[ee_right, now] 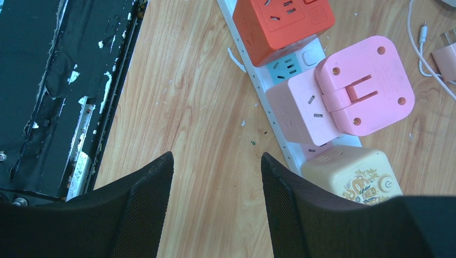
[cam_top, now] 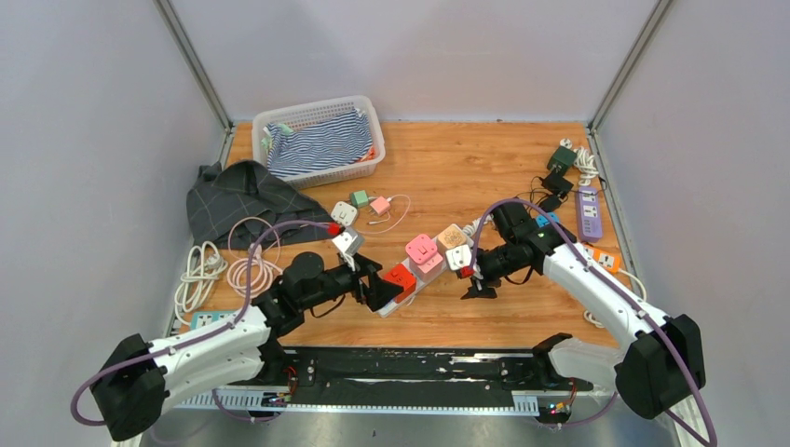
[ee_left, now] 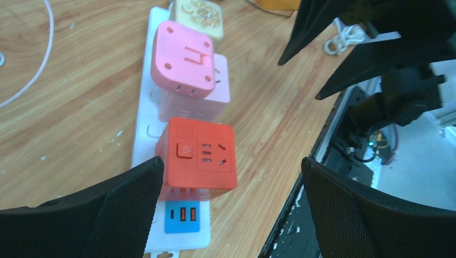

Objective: Pull the plug off the socket
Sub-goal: Remove the plug from the socket.

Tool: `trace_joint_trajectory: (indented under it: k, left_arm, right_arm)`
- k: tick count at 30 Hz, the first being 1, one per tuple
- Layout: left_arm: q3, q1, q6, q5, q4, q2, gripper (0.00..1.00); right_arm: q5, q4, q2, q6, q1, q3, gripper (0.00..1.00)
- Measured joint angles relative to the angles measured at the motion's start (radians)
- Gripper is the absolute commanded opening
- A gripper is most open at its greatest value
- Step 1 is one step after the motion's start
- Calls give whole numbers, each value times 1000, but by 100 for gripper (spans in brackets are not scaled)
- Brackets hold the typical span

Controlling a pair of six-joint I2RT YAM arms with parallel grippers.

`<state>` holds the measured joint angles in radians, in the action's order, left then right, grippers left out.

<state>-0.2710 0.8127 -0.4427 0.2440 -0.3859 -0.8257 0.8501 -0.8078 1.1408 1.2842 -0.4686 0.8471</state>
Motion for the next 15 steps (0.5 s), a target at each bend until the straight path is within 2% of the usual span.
trace_joint_trajectory:
  k: [10,15]
  left_arm:
    - [-130,169,87,-289,155,-108,100]
    - [-200,220,135,-392,228,-185,100]
  right_arm:
    - [-1,0,0,3,0,-1,63]
    - [-1,0,0,7,0,-4,63]
